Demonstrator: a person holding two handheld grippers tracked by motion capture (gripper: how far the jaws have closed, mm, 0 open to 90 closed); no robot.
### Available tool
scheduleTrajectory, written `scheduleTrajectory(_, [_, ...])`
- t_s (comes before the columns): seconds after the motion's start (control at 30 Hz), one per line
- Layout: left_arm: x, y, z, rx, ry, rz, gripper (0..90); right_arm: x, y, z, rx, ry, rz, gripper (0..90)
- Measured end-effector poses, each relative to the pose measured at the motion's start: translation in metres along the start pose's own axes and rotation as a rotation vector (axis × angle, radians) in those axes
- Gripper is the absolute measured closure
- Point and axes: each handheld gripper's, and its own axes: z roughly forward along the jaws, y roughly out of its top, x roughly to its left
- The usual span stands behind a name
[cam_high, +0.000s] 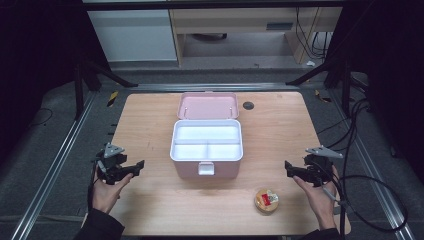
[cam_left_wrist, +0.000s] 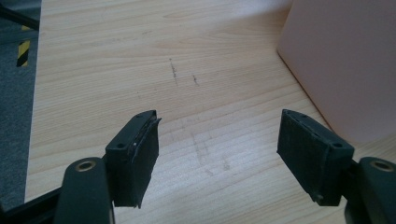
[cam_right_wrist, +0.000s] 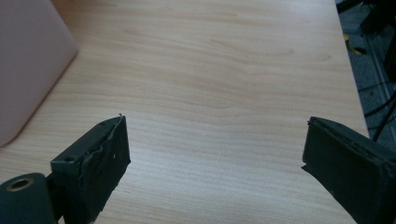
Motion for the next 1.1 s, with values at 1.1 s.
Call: scheduleTrajectory(1.1, [-0.012,-0.004,0.003,0.058,-0.051,0.001,26.9,0.096,-0.022,-0.014,0.269,0.144,-0.227,12.1])
